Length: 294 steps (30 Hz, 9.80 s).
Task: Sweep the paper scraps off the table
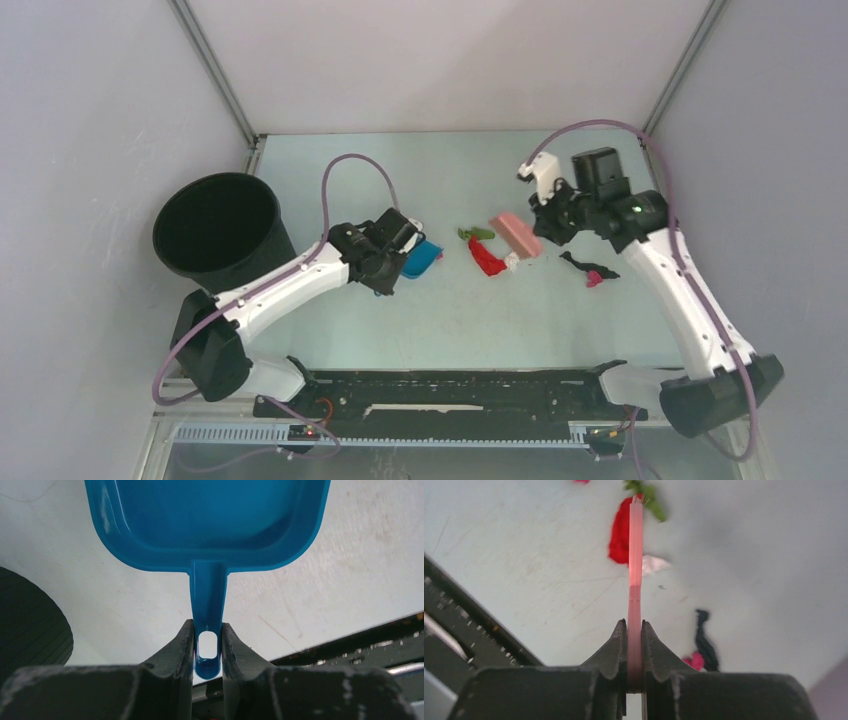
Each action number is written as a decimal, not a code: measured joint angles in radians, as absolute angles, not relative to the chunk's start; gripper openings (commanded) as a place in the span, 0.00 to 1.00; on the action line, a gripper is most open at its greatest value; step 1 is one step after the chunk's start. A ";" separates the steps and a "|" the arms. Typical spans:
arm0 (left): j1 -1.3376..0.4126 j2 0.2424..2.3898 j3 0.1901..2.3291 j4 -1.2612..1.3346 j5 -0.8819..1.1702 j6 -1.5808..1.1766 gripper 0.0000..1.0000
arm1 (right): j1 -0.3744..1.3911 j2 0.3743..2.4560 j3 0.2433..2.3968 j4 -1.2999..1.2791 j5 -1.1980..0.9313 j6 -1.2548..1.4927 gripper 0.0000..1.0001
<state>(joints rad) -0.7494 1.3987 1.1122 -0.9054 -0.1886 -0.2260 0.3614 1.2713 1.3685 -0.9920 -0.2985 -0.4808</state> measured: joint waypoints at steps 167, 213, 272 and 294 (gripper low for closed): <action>-1.154 1.709 1.207 -0.870 -0.119 -0.375 0.00 | 0.401 1.620 1.432 -0.879 -0.024 -0.282 0.00; -1.188 1.616 1.009 -0.450 -0.298 -0.390 0.00 | 0.109 1.390 1.418 -0.960 -0.303 -0.181 0.00; 0.143 0.740 1.110 -0.752 0.166 -0.885 0.00 | -0.061 1.388 1.140 -0.698 -0.508 -0.152 0.00; 0.385 0.627 0.528 0.196 0.408 -1.766 0.00 | -0.080 1.411 1.132 -0.702 -0.551 -0.152 0.00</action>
<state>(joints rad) 0.3851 0.6270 0.5278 0.1955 0.4084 -1.7664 -0.0795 1.4113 1.1320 -0.7017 -0.5514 -0.1516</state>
